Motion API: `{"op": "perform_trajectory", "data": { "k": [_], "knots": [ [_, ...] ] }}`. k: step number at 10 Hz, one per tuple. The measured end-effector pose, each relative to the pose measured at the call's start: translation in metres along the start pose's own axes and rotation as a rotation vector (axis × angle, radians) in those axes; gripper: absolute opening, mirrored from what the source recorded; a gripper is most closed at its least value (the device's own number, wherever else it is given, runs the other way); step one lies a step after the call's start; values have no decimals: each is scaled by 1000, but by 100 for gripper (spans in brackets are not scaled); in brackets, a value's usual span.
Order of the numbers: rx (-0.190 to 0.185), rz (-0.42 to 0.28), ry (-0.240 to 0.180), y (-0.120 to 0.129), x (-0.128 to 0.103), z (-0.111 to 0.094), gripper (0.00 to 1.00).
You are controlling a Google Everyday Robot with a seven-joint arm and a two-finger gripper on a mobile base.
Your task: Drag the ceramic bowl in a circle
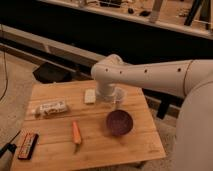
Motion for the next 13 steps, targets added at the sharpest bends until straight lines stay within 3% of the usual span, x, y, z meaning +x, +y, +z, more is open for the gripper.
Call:
{"op": "perform_trajectory", "data": {
  "k": [3,6,10,13],
  "knots": [
    [32,-5,57,-14,1,29,65],
    [48,-21,99,-8,-6,46,65],
    [47,-15,135,-2,-19,62,65],
    [35,12,139,-1,-27,73,65]
  ]
}}
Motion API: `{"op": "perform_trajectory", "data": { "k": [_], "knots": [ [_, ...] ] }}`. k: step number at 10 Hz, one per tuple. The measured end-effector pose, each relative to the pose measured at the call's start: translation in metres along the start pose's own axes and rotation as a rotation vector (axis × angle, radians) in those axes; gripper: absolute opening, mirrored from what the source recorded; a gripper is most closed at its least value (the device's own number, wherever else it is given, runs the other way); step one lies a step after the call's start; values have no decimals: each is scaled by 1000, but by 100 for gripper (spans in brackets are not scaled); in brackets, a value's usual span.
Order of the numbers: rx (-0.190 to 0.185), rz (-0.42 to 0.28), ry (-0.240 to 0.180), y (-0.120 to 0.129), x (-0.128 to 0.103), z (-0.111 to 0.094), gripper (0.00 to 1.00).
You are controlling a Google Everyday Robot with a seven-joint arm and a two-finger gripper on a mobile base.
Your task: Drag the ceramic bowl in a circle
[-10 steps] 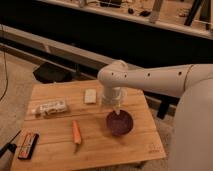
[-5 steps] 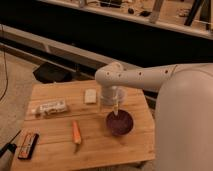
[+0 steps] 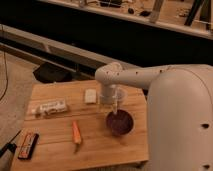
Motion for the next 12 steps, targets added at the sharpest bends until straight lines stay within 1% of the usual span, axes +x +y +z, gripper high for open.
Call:
{"op": "perform_trajectory", "data": {
  "k": [5,9,10,11,12],
  "knots": [
    [-22,39,17,9,-5,16,65],
    [-12,51,50,8,-1,28,65],
    [-5,56,62,6,0,31,60],
    [-2,61,68,4,0,33,53],
    [2,66,75,1,1,34,43]
  ]
}}
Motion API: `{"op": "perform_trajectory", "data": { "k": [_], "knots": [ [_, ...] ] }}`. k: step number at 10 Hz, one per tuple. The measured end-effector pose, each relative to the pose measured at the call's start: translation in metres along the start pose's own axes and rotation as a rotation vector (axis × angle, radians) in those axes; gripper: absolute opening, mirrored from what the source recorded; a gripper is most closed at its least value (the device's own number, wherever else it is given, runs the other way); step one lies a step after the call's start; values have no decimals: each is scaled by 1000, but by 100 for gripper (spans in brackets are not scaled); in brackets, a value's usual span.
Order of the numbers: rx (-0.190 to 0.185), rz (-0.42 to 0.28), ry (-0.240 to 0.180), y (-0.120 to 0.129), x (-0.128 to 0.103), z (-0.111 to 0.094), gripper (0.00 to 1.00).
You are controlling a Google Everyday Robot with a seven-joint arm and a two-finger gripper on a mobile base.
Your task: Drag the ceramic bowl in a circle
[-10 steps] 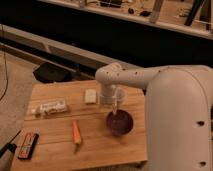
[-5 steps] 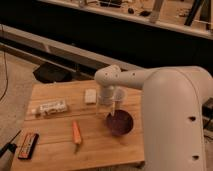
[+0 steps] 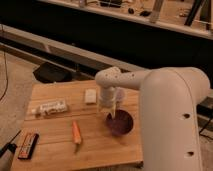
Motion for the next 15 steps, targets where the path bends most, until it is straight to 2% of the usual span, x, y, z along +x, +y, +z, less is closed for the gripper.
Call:
{"op": "perform_trajectory", "data": {
  "k": [2,3,9,12,15],
  "knots": [
    [0,5,5,-1,-1,0,24],
    [0,7,5,-1,-1,0,18],
    [6,-21,4,4,-3,-3,18],
    [2,-95,-17,33,-5,-7,18],
    [19,-178,-9,68,2,-3,18]
  ]
}}
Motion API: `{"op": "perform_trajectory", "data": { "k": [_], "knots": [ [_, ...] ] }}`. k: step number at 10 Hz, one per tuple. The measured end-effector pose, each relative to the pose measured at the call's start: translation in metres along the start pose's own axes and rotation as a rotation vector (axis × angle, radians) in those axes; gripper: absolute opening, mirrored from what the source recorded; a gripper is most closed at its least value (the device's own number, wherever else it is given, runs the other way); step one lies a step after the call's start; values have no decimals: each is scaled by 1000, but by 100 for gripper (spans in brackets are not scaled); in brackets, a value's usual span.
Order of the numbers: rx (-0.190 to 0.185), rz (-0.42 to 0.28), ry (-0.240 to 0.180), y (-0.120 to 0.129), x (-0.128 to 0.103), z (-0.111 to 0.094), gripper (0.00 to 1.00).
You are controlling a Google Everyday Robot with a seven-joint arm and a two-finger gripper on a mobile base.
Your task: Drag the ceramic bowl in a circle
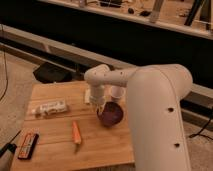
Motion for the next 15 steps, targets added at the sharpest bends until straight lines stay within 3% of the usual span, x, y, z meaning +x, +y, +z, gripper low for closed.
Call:
{"op": "perform_trajectory", "data": {
  "k": [3,7,12,13,15],
  "knots": [
    [-3,-51,9,36,11,1,18],
    [-40,-60,20,66,39,-4,18],
    [-70,20,105,65,86,-5,18],
    [-86,67,149,59,100,-5,18],
    [-108,126,195,48,112,-6,18]
  ]
}}
